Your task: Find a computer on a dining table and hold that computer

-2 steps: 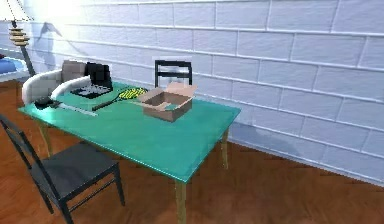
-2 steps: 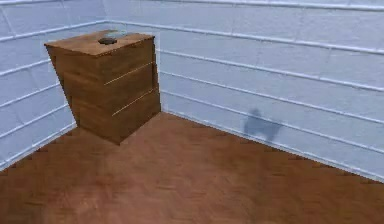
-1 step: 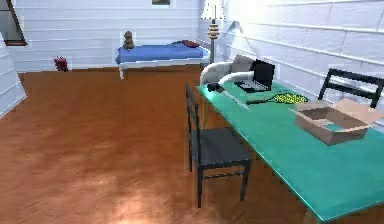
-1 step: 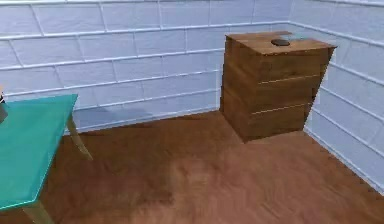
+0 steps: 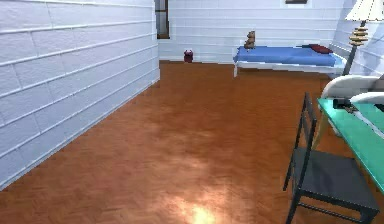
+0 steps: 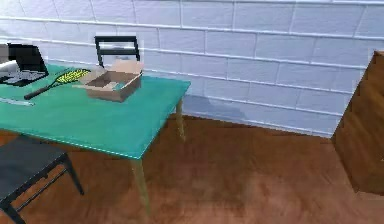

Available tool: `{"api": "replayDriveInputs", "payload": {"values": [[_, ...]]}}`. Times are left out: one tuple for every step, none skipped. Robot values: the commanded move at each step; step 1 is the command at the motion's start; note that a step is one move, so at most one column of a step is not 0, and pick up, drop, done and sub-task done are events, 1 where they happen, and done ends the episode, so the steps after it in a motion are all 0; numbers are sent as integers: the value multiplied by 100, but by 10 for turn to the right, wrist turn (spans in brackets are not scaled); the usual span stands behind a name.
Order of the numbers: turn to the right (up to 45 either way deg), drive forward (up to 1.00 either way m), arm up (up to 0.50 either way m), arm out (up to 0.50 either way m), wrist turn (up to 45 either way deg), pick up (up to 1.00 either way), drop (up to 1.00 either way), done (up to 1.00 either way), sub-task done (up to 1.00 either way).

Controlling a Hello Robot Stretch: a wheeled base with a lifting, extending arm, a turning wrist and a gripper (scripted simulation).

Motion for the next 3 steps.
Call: {"api": "replayDriveInputs", "payload": {"values": [[0,80,0,0,0,0,0,0,0],[120,0,0,0,0,0,0,0,0],[0,100,0,0,0,0,0,0,0]]}}
